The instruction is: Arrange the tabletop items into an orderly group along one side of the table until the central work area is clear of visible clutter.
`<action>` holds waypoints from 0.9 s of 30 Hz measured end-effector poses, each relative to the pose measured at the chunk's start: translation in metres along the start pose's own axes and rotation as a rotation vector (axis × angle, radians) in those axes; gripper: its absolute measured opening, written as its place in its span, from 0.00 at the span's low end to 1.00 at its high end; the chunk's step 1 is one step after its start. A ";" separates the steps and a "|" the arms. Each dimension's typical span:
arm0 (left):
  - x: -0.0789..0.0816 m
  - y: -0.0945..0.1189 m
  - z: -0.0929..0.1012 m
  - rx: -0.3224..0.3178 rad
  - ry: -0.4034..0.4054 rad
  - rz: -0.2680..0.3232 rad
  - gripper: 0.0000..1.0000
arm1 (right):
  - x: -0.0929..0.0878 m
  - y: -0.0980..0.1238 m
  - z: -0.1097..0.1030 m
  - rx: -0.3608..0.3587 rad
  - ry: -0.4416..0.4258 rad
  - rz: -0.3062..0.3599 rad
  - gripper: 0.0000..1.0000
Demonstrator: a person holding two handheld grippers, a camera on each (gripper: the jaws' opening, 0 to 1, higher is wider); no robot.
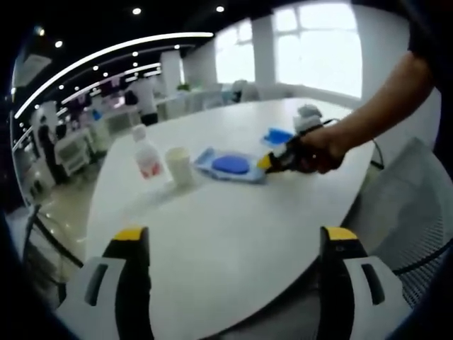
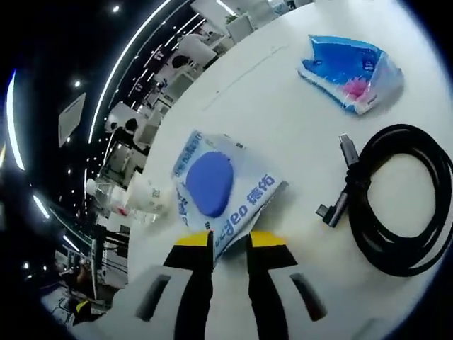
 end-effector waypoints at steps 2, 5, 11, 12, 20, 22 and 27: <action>0.000 0.000 -0.001 0.004 0.003 0.002 0.97 | 0.000 0.001 0.001 -0.016 0.005 0.009 0.08; 0.000 0.000 -0.001 0.006 0.002 0.003 0.97 | 0.002 0.003 0.003 -0.018 -0.027 0.028 0.03; 0.000 0.000 -0.001 0.003 0.001 0.007 0.96 | 0.012 0.009 0.004 -0.021 0.011 0.041 0.01; 0.000 0.000 -0.001 0.003 0.000 0.006 0.96 | 0.013 0.009 0.005 -0.021 0.011 0.042 0.01; 0.000 0.000 0.000 -0.001 -0.007 0.009 0.96 | 0.032 0.018 0.010 -0.052 0.125 0.014 0.00; 0.000 0.000 0.000 -0.002 -0.007 0.009 0.96 | 0.038 0.019 0.010 -0.056 0.155 0.009 0.00; 0.000 0.000 0.000 -0.002 -0.011 0.010 0.96 | 0.053 0.019 0.010 -0.083 0.285 -0.041 0.01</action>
Point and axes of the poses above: the point that each gripper's makers call its tool centre point, and the gripper's own axes: y roughly backward along the fingers, z roughly to its right, x roughly out of its top, the point moved 8 cm from there along y, roughly backward along the fingers, and after that the axes turned 1 degree about -z, right-handed, at the moved point
